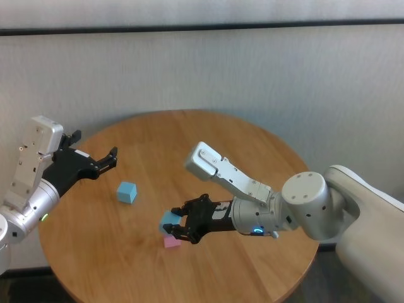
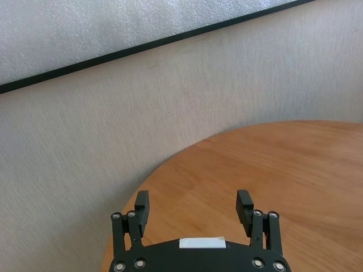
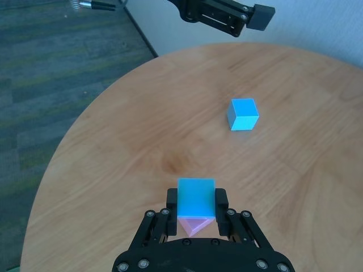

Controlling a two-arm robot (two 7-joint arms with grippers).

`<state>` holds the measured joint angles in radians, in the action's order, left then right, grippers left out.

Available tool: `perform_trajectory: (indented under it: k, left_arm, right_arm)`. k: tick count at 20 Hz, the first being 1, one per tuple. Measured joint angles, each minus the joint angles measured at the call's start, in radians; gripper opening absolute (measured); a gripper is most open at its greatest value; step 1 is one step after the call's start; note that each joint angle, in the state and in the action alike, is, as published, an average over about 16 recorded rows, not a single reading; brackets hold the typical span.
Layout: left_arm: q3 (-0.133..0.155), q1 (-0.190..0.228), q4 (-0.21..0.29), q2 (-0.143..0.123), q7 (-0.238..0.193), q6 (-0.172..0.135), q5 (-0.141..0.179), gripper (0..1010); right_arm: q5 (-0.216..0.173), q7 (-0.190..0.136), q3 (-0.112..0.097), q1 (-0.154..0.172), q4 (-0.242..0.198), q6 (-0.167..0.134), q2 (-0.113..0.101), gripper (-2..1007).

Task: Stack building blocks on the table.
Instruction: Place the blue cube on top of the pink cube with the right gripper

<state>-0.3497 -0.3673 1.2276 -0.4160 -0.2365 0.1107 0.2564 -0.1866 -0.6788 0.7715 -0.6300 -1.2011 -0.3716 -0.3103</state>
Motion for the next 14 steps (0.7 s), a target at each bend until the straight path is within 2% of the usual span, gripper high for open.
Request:
perform_trajectory:
  k: [14]
  left_arm:
    - [0.000, 0.000, 0.000, 0.000, 0.000, 0.000, 0.000, 1002]
  right_arm:
    - [-0.006, -0.014, -0.001, -0.019, 0.036, -0.013, 0.017, 368]
